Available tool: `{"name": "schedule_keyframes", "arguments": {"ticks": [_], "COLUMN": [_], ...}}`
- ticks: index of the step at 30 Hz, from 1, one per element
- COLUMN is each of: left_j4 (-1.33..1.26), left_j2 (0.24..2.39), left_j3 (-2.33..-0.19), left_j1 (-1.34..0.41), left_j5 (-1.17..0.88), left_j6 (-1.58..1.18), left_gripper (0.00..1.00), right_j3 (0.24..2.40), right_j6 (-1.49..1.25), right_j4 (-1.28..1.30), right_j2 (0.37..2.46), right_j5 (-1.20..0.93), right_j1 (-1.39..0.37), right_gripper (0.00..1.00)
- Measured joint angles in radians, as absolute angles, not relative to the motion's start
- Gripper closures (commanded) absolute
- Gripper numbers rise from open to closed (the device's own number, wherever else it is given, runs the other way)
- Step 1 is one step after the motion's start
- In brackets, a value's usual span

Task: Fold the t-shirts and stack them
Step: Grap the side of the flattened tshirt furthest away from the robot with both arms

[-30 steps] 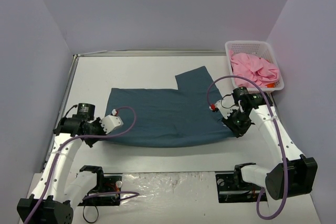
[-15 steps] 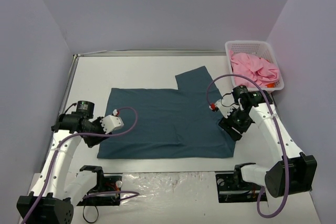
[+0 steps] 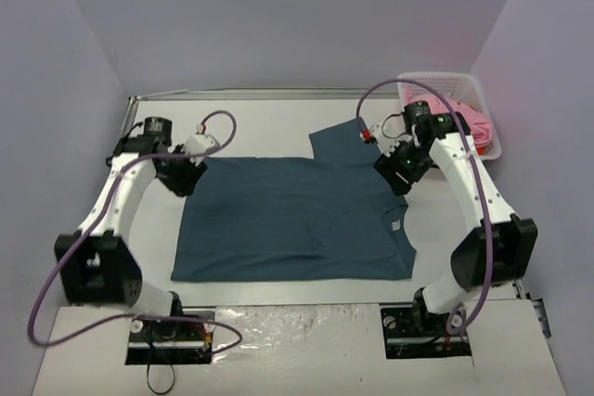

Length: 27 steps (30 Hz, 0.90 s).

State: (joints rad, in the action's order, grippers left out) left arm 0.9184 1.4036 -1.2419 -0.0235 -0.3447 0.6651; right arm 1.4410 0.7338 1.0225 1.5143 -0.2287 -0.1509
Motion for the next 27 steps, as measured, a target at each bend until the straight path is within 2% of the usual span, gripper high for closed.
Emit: {"name": "schedule_keyframes", "arguments": {"ticks": [5,10,17,27], "left_j4": [0.849,0.812,0.804,0.794], "left_j2": [1.753,1.989,2.176,2.299], "left_j3": [-1.496,-1.689,-1.842,-1.919], "left_j1": [0.071,0.156,0.186,0.185], "left_j5": [-0.515,-0.625,-0.645,-0.655], "left_j6": [0.526,0.431,0.364,0.336], "left_gripper": [0.63,0.63,0.63,0.63], "right_j3": [1.604,1.719,1.824,1.838], "right_j6": [0.728,0.722,0.709,0.709], "right_j4": [0.977,0.958,0.96,0.967], "right_j2": [1.737,1.933,2.075,2.131], "right_j5": [-0.328,-0.388,-0.433,-0.459], "right_j1": [-0.15,-0.15,-0.15,-0.15], "right_gripper": [0.5,0.5,0.51,0.52]}}
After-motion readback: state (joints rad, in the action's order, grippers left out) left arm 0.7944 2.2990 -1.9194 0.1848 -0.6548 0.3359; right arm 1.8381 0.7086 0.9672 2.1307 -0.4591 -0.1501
